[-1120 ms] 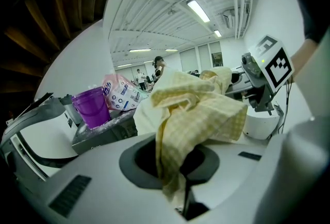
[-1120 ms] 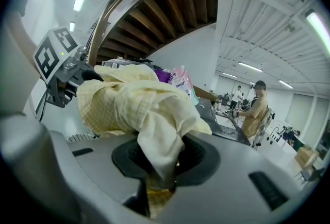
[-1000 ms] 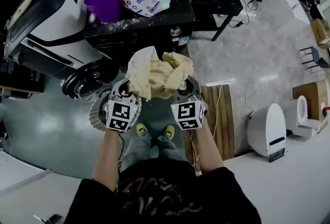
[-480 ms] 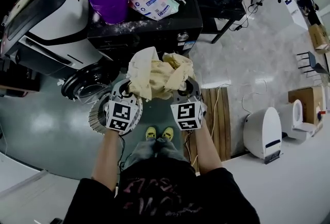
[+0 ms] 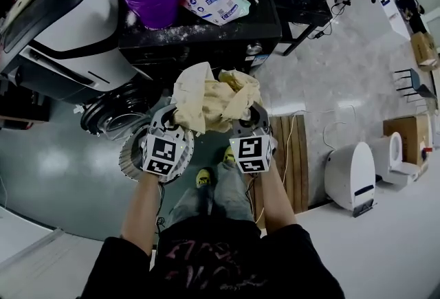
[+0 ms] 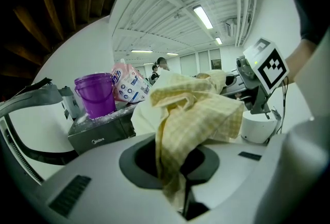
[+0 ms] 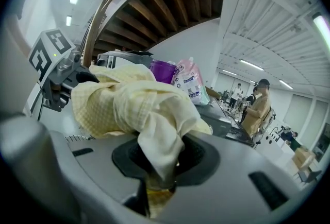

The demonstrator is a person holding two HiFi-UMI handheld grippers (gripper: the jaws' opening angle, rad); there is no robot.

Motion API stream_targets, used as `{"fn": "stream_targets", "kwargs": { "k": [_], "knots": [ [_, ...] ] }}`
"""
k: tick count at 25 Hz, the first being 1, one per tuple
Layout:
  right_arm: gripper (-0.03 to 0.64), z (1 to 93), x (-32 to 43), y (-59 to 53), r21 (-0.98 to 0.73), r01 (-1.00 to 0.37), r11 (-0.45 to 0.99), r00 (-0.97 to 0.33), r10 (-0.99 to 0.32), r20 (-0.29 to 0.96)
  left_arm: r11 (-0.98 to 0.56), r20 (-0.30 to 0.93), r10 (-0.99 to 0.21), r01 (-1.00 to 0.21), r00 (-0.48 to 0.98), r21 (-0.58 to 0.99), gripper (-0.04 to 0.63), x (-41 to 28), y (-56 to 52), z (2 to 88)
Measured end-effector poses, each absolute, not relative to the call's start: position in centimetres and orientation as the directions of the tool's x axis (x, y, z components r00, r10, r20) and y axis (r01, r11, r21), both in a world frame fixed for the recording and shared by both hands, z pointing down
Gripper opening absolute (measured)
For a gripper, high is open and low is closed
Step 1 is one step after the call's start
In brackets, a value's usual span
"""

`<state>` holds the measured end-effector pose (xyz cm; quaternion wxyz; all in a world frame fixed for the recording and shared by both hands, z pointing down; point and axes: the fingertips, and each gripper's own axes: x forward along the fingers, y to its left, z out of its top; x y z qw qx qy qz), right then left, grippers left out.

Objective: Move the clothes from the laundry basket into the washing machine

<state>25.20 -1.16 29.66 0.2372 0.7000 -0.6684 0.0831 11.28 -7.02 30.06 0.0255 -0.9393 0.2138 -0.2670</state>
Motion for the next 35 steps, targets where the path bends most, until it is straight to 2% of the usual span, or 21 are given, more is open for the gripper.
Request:
{"fn": "stream_targets", "kwargs": {
  "k": [24,35],
  "knots": [
    [0.097,48.1,28.5,-10.1,0.208,-0.970,0.130,-0.017,-0.882,0.471,-0.866,0.515,-0.479,-0.477,0.710,-0.148,0.054,14.0,-14.5,48.4],
    [0.096,58.9,29.9,-14.2,0.240,-0.959,0.152,-0.030,-0.895,0.445,-0.843,0.449,-0.525,-0.513,0.723,-0.158,0.054,15.6,-18.6,58.9]
  ]
}}
